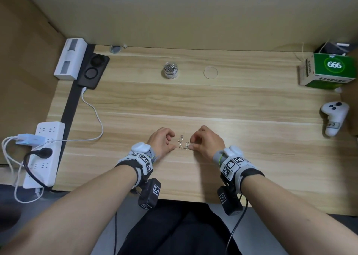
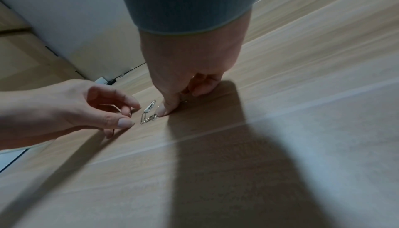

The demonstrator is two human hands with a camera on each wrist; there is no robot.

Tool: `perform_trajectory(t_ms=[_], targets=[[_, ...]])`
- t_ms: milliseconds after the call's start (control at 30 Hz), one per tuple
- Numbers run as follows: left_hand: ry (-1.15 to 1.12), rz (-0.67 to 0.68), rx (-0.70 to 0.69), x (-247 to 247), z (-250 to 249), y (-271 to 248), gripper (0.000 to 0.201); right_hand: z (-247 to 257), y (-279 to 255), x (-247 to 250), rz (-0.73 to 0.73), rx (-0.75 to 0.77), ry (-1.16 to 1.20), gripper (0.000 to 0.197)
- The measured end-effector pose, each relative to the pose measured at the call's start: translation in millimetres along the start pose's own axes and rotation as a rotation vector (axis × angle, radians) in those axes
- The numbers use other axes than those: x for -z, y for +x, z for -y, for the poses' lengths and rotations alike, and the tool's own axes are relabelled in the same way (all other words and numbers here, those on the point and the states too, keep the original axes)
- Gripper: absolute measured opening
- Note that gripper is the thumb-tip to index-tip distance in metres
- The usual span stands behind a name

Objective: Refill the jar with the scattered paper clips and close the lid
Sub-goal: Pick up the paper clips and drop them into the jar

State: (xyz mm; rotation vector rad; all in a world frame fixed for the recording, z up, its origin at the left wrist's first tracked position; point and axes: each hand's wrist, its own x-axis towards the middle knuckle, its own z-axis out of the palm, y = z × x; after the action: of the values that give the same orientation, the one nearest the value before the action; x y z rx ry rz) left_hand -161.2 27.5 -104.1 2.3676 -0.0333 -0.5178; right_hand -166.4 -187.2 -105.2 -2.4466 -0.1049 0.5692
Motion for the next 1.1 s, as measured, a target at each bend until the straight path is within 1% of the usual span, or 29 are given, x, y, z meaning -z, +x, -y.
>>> perform_trajectory(t_ms=[67,133,200,300,400,500,567,633,733,800,867,967,1033,1100], targets=[[-0.013,0.004,0.005,0,1,1,0.034,0,1,-2,0.006,0.006,-0.028,0.02],[-0.03,0.005,0.009,-1,0,1,0.033,1,1,-2,0.017,0.019,-0.064,0.02],[-0.032,0.016,0.0,-1,-5,2,0.037,1,1,-3,0.02,0.039,-0.104,0.021],[0.023,0.041,-0.032,-4,-15,3,0.045,-1,-2,-3,0.012,0.066,-0.118,0.021],[0.128,0.028,-0.051,-12,-27,5,0.045,-9,-8,2,-0.047,0.013,0.005,0.021],[0.181,0.034,-0.036,-21,-37,7,0.034,-22,-12,11,-0.134,-0.083,0.187,0.025],[0.17,0.046,-0.02,-25,-41,9,0.024,-29,-14,17,-0.171,-0.161,0.259,0.025],[0.196,0.08,-0.035,-30,-45,10,0.017,-37,-19,20,-0.191,-0.216,0.324,0.024],[0.248,0.113,-0.061,-33,-47,11,0.011,-41,-22,19,-0.214,-0.23,0.422,0.025],[0.266,0.104,-0.07,-35,-48,9,0.006,-43,-23,16,-0.219,-0.219,0.453,0.029],[0.287,0.101,-0.083,-37,-48,8,0.002,-40,-24,16,-0.198,-0.2,0.445,0.028],[0.361,0.117,-0.131,-41,-47,5,0.008,-34,-25,15,-0.155,-0.17,0.372,0.024],[0.398,0.101,-0.157,-43,-44,2,0.011,-32,-24,14,-0.134,-0.154,0.292,0.024],[0.436,0.087,-0.182,-44,-40,-1,0.013,-30,-24,12,-0.116,-0.144,0.205,0.021]])
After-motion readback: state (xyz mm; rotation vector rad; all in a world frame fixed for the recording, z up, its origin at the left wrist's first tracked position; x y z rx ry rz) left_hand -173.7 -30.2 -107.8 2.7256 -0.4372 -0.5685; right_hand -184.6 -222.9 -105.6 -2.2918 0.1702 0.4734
